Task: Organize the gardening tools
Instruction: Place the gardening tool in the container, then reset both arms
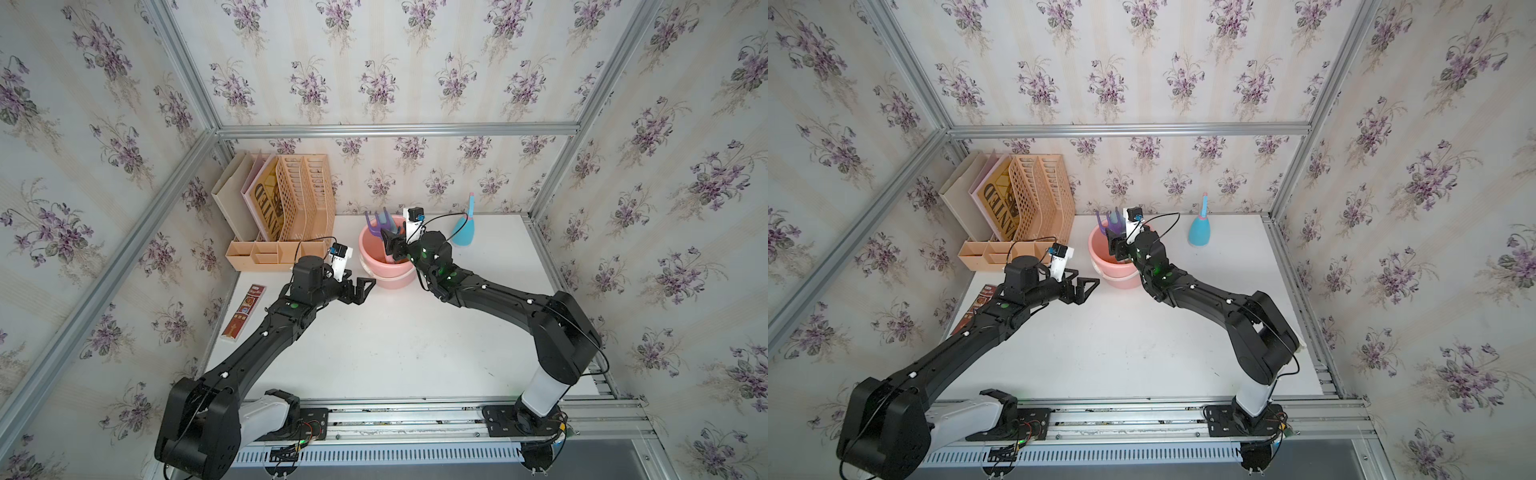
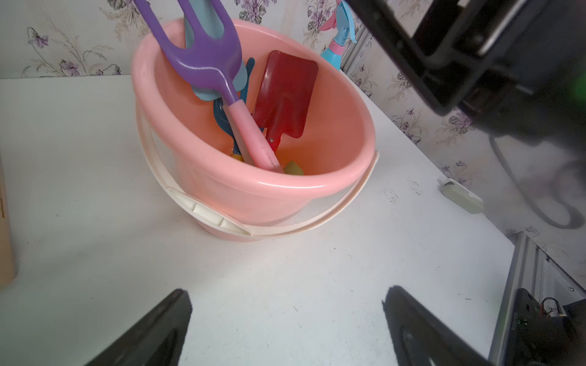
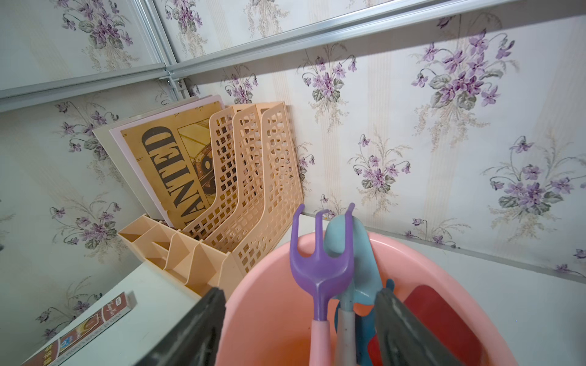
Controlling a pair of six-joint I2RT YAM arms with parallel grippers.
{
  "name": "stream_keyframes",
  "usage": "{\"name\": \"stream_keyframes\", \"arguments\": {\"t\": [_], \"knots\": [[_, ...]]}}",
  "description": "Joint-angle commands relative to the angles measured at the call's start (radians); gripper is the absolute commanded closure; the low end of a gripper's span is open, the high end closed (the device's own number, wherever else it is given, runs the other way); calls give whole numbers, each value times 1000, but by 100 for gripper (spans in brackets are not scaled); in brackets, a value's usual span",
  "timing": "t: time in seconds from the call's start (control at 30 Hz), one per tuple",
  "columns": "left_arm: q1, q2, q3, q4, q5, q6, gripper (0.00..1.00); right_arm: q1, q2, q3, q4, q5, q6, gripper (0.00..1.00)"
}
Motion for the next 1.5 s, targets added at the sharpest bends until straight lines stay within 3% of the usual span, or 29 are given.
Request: {"name": "stream_keyframes", "arguments": {"t": [0.0, 0.37, 0.63, 0.93, 1.03, 1.13, 1.27, 1.47], "knots": [[0, -5, 11, -25, -34, 34, 1, -1, -75, -67, -41, 29, -22, 18], [-3, -103, -86, -14, -242, 66, 1, -73, -372, -317, -207, 56, -14, 4], [-27, -160, -162, 6, -329, 144, 1, -256, -518, -478, -268, 55, 9, 0], [-40, -144, -187, 50, -505, 256, 1, -333, -535, -586, -223, 277, 1, 1], [-39, -127, -211, 105, -544, 280, 1, -375, -519, -616, -175, 299, 1, 1], [-38, -97, -222, 152, -627, 285, 1, -397, -500, -652, -88, 358, -14, 1], [-31, -75, -246, 235, -687, 357, 1, -397, -471, -780, 180, 428, -138, 0], [60, -64, -333, 353, -659, 327, 1, -397, -372, -826, 283, 496, -161, 0]]}}
